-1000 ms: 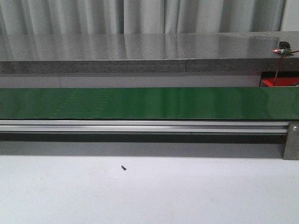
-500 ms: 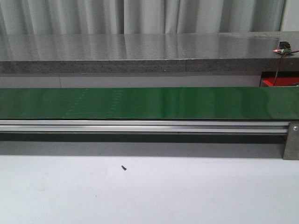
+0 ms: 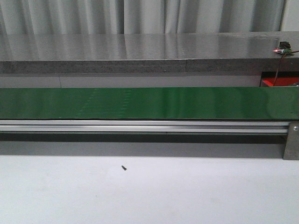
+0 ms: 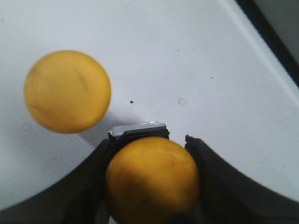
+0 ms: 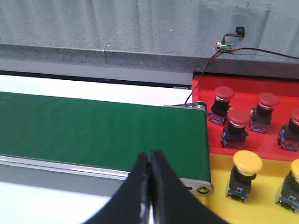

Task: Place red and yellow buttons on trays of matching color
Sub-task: 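Lower the left gripper onto a yellow push button beside the belt and grasp, then carry the yellow button onto the belt start and open the left gripper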

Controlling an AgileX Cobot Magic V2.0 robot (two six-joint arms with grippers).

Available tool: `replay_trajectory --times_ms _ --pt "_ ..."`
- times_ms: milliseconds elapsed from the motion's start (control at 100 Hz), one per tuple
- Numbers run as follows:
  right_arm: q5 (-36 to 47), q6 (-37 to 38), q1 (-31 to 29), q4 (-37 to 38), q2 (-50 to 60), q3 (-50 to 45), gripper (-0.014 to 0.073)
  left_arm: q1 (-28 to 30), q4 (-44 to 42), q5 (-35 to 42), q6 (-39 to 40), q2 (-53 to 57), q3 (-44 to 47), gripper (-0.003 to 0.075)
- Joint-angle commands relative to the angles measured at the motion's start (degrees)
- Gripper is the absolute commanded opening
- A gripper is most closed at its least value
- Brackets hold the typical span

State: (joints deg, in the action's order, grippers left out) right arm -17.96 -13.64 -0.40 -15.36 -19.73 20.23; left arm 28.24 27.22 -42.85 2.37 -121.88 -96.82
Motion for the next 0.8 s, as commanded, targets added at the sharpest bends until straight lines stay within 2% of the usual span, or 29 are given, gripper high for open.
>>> replay_trajectory --times_ms 0,150,330,530,790 --pt "4.4 -0.09 0.03 -0.46 -0.29 1.35 -0.0123 0.08 1.66 0.87 -0.88 5.65 -3.12 0.0205" --pt "4.56 -0.09 0.03 -0.46 -0.29 1.35 -0.0123 0.08 1.3 -3.61 -3.0 6.64 -7.6 0.0205" --pt "4.56 -0.09 0.03 -0.46 -0.29 1.35 -0.0123 -0.14 0.57 -15.35 -9.29 6.87 -13.17 0.0205" --pt "4.56 -0.09 0.03 -0.46 -0.29 1.35 -0.0123 -2.9 -9.34 -25.82 -12.28 6.87 -15.3 0.0204" --pt "4.56 -0.09 0.03 -0.46 -0.29 1.35 -0.0123 -8.21 -13.8 -28.12 -13.5 6.87 -15.3 0.0204"
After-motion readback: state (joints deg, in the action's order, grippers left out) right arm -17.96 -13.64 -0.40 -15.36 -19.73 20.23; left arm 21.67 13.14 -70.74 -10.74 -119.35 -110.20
